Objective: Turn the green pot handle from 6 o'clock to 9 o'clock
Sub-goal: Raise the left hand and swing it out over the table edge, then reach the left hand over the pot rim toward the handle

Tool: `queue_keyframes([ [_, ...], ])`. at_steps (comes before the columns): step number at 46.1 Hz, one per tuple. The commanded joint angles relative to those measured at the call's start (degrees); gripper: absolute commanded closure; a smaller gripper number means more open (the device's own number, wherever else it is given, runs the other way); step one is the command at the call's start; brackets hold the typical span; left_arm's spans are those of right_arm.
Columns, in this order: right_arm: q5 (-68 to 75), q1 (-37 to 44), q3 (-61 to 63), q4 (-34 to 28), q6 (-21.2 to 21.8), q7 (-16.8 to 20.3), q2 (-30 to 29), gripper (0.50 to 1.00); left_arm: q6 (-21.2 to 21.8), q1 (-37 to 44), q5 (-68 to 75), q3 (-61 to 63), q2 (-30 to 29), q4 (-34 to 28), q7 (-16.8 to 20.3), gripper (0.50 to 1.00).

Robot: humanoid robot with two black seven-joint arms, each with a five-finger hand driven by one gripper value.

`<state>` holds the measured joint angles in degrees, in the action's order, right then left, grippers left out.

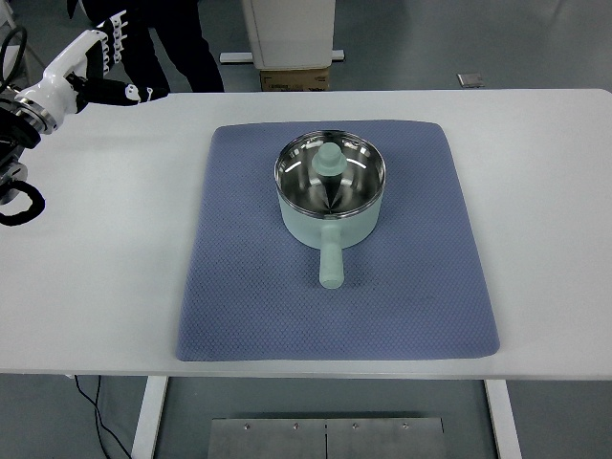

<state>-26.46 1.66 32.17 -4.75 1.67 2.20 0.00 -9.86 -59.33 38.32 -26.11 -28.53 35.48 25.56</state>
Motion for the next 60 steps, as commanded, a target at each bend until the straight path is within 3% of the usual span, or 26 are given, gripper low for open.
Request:
queue_keyframes([
  [1,0.00,0.01,0.00,0.00,0.00,0.00,0.00,0.500,-0.42,-0.52,2.10,2.11,-0.65,1.34,0.19,0.500],
  [15,0.00,0.01,0.00,0.00,0.00,0.00,0.00,0.500,0.02,-1.49,13.79,8.18,-2.23,7.85,4.84,0.500],
  [23,0.00,0.01,0.00,0.00,0.00,0.00,0.00,0.500,0.11,-2.28,21.96,8.36,-4.25,10.13,9.44,0.500],
  [42,0.00,0.01,0.00,0.00,0.00,0.00,0.00,0.500,0.02,-8.43,27.86,16.35,-12.42,23.31,9.44,0.500],
  [60,0.00,0.01,0.00,0.00,0.00,0.00,0.00,0.500,0.02,-10.63,35.24,17.41,-14.10,31.58,9.44,0.500],
])
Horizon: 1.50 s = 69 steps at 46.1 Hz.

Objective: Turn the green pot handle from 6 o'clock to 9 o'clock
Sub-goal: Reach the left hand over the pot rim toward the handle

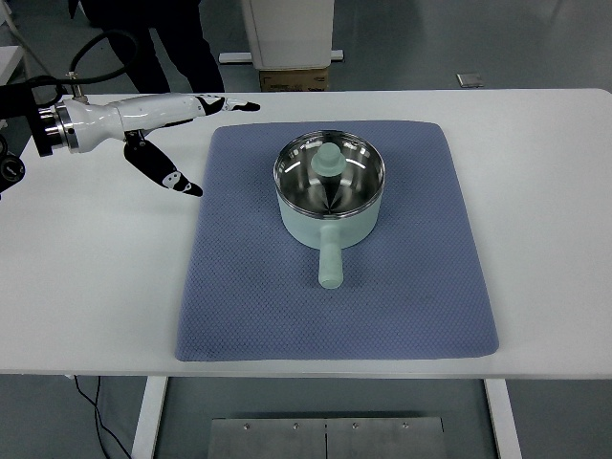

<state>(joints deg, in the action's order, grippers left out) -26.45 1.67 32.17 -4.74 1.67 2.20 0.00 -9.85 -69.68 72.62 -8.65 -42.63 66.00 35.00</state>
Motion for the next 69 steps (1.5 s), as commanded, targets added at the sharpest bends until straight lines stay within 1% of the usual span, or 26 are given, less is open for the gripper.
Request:
queue_keyframes([
  [1,0.00,0.00,0.00,0.00,0.00,0.00,0.00,0.500,0.01,-0.54,1.12,-0.05,0.00,1.49,0.00,0.500],
  [9,0.00,0.00,0.00,0.00,0.00,0.00,0.00,0.500,0.01,-2.39,1.74,0.04,0.35,5.27,0.00,0.500],
  [16,0.00,0.00,0.00,0.00,0.00,0.00,0.00,0.500,-0.08,-3.01,4.98,0.04,0.88,8.70,0.00,0.500],
  [26,0.00,0.00,0.00,0.00,0.00,0.00,0.00,0.500,-0.08,-3.53,10.35,0.74,1.14,10.90,0.00,0.500],
  [30,0.00,0.00,0.00,0.00,0.00,0.00,0.00,0.500,-0.08,-3.97,12.11,1.01,1.23,12.83,0.00,0.500],
  [46,0.00,0.00,0.00,0.00,0.00,0.00,0.00,0.500,-0.25,-4.24,12.20,1.27,5.27,13.98,0.00,0.500],
  [56,0.00,0.00,0.00,0.00,0.00,0.00,0.00,0.500,-0.34,-4.41,12.28,3.99,7.38,13.98,0.00,0.500],
  [69,0.00,0.00,0.00,0.00,0.00,0.00,0.00,0.500,-0.17,-4.59,16.77,5.93,9.49,13.80,0.00,0.500],
])
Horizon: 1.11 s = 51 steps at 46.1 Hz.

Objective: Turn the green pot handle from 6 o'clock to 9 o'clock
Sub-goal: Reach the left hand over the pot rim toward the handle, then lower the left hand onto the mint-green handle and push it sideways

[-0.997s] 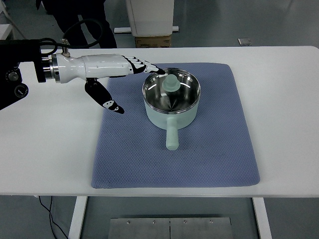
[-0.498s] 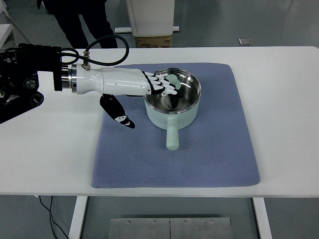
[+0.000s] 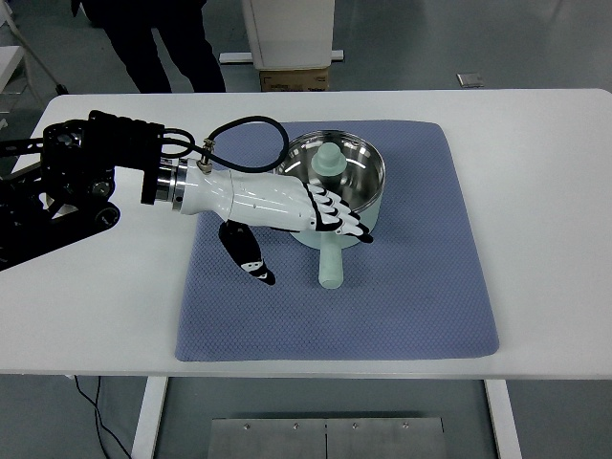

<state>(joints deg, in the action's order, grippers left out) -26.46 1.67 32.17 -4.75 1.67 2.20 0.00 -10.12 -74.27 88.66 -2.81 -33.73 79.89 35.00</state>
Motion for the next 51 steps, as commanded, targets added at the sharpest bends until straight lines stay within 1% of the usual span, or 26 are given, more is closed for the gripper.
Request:
queue_keyframes([
  [1,0.00,0.00,0.00,0.00,0.00,0.00,0.00,0.500,0.10,0.00,0.89,0.08,0.94,-0.18,0.00,0.500],
  [11,0.00,0.00,0.00,0.00,0.00,0.00,0.00,0.500,0.28,0.26,4.76,0.70,2.96,-0.70,0.00,0.500],
  [22,0.00,0.00,0.00,0.00,0.00,0.00,0.00,0.500,0.28,0.44,5.11,2.54,5.78,-2.55,0.00,0.500],
  [40,0.00,0.00,0.00,0.00,0.00,0.00,0.00,0.500,0.28,0.09,5.11,5.44,7.62,-2.73,0.00,0.500],
  [51,0.00,0.00,0.00,0.00,0.00,0.00,0.00,0.500,0.19,0.00,6.08,7.20,7.62,-2.73,0.00,0.500],
])
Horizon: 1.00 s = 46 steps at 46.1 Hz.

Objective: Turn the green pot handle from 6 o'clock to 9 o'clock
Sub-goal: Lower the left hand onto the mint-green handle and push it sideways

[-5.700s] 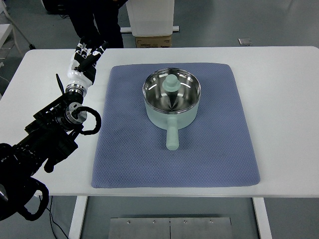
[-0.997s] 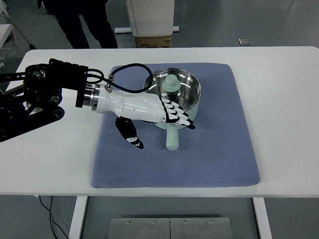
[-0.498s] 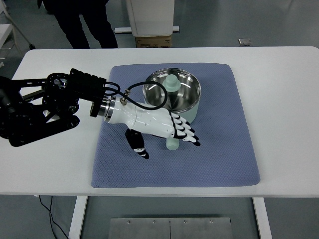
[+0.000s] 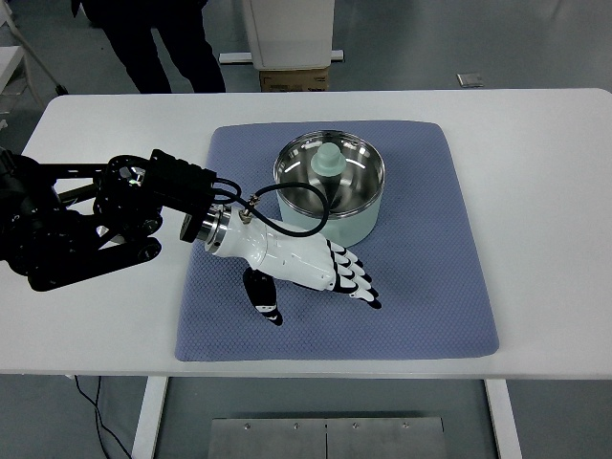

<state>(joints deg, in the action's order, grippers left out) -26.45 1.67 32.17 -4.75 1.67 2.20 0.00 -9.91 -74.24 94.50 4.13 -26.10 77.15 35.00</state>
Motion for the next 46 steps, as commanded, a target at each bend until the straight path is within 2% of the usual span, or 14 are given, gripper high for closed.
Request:
queue_keyframes([
  [1,0.00,0.00,0.00,0.00,0.00,0.00,0.00,0.500,-0.02,-0.03,0.42,0.27,0.00,0.02,0.00,0.500],
  [46,0.00,0.00,0.00,0.00,0.00,0.00,0.00,0.500,-0.11,-1.08,0.51,2.38,-1.06,-1.57,0.00,0.500],
])
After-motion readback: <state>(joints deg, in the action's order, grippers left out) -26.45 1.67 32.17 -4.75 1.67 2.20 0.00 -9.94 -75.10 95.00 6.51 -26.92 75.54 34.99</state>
